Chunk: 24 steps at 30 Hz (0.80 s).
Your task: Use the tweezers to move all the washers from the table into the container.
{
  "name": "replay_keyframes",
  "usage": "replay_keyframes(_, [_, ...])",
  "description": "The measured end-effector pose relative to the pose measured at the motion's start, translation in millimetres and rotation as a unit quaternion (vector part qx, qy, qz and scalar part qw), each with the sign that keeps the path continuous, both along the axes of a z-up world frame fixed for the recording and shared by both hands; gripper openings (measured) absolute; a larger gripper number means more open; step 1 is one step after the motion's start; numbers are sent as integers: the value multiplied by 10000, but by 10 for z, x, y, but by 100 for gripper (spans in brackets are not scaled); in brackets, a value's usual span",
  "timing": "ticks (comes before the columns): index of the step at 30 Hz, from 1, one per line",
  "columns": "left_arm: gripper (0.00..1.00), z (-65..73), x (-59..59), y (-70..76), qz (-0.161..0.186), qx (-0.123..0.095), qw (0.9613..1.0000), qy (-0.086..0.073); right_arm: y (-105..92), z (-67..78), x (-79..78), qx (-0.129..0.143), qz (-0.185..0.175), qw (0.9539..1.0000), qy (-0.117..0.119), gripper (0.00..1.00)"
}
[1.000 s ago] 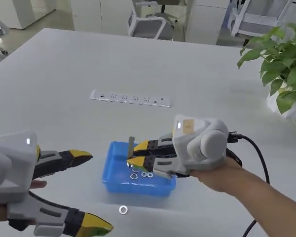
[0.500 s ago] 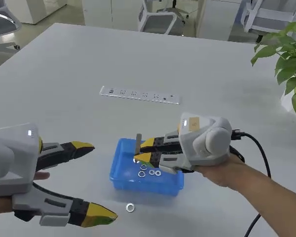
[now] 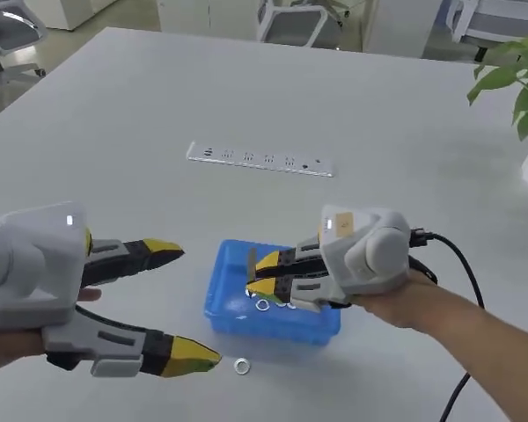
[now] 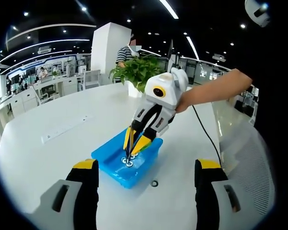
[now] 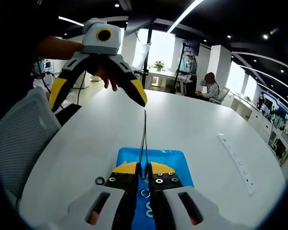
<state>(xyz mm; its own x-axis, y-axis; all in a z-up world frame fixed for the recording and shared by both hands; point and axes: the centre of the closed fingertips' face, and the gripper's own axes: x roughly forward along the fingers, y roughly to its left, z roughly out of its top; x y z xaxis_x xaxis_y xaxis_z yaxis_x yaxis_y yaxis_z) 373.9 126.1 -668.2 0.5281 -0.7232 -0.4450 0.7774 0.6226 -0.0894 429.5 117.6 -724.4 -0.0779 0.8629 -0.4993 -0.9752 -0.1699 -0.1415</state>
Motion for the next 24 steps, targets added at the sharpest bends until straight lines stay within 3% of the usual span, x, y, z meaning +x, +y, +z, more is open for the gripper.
replay_keyframes(10, [71, -50, 208, -8, -105, 112, 9999, -51, 18, -157, 7, -144, 125, 9998, 91, 8])
replay_keyframes(14, [62, -119, 275, -10, -176, 254, 9995, -23, 28, -179, -1, -153, 159, 9996, 151, 8])
replay_keyframes(24, [30, -177, 455, -77, -387, 382, 9985, -78, 33, -254, -12, -216, 236, 9993, 216, 8])
